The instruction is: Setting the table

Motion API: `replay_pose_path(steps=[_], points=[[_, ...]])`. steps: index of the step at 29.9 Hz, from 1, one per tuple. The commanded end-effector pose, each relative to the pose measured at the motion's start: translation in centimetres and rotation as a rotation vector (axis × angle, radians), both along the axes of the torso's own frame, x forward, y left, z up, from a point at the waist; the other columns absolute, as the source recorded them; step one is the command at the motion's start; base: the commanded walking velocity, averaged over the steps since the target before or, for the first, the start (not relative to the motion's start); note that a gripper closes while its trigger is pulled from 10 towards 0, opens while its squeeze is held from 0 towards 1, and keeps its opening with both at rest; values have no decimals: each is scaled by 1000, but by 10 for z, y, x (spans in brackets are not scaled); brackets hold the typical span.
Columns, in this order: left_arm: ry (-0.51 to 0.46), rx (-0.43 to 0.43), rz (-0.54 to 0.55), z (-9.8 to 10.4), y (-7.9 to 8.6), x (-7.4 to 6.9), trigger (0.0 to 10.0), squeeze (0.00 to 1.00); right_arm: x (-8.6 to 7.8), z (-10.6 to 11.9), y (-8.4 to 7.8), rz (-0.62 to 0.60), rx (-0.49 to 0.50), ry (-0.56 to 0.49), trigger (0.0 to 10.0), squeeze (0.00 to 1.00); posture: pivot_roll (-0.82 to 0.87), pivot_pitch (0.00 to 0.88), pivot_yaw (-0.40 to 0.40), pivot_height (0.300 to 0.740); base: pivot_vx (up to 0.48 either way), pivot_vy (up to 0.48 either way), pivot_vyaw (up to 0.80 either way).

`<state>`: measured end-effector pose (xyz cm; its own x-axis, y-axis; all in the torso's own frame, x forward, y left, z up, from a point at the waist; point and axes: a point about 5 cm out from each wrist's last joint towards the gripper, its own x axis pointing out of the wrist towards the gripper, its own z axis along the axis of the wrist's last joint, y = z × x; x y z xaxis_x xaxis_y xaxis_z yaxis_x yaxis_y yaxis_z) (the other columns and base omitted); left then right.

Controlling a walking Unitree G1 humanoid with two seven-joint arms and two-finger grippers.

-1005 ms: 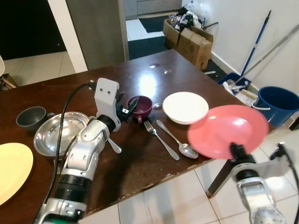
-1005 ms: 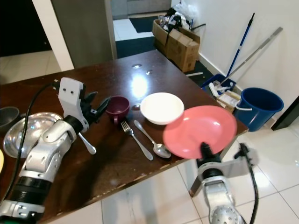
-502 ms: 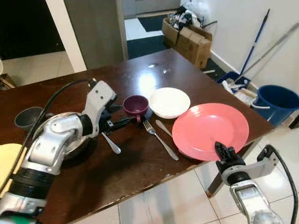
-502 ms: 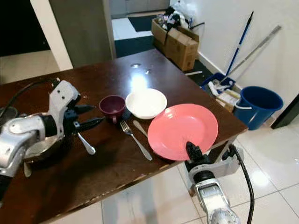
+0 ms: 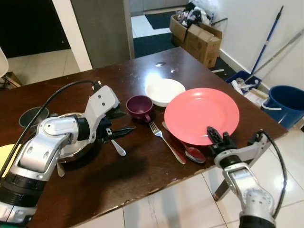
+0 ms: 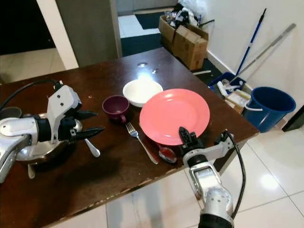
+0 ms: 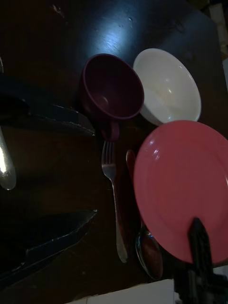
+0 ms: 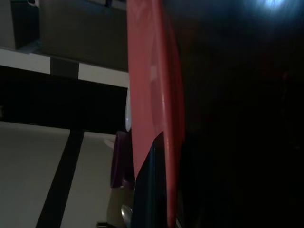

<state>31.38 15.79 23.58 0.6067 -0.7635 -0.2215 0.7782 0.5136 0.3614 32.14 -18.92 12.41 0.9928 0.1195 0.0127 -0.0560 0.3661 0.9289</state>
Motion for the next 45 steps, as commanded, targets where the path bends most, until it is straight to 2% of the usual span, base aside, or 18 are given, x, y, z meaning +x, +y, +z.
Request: replay_pose_path(steps=[1, 5, 8, 15, 20, 26, 31, 32, 34, 35, 44, 45], points=[[15, 0, -8, -1, 0, -3, 10000, 0, 6, -8, -2, -17, -13, 26, 10000, 0, -47, 59, 148, 740, 0, 0, 0], [13, -6, -4, -1, -1, -2, 10000, 0, 11, -5, -9, -36, -15, 16, 10000, 0, -56, 58, 152, 740, 0, 0, 0], [11, -13, -5, -1, -4, -1, 10000, 0, 9, 0, -15, -49, -23, -6, 10000, 0, -62, 59, 153, 740, 0, 0, 0], [11, -14, -20, -1, -8, -1, 10000, 0, -13, 6, -31, -102, -22, -45, 10000, 0, -81, 62, 152, 740, 0, 0, 0], [1, -6, -68, 3, -14, 3, 10000, 0, -27, -15, -34, -137, -15, 28, 10000, 0, -93, 58, 155, 740, 0, 0, 0], [-13, -12, -84, 8, -19, 6, 10000, 0, -24, -18, -37, -157, -26, 51, 10000, 0, -100, 51, 158, 740, 0, 0, 0], [-8, -15, -81, 5, -18, 5, 10000, 0, -20, -6, -41, -159, -45, 12, 10000, 0, -104, 44, 152, 740, 0, 0, 0], [-5, -19, -80, 3, -19, 5, 10000, 0, -17, -2, -43, -157, -48, 4, 10000, 184, -103, 43, 149, 740, 0, 0, 0], [-3, -21, -79, 2, -19, 4, 10000, 0, -15, 1, -43, -155, -50, 0, 10000, 184, -103, 43, 149, 740, 0, 0, 0], [-2, -23, -78, 2, -19, 4, 10000, 0, -13, 2, -43, -147, -49, 0, 10000, 1000, -101, 42, 144, 740, 0, 0, 0], [-1, -29, -72, 0, -19, 4, 10000, 0, -12, 3, -37, -105, -31, -12, 10000, 1000, -102, 46, 142, 740, 0, 0, 0], [0, -29, -72, -1, -19, 4, 10000, 0, -13, 3, -37, -105, -31, -11, 10000, 722, -105, 48, 142, 740, 0, 0, 0]])
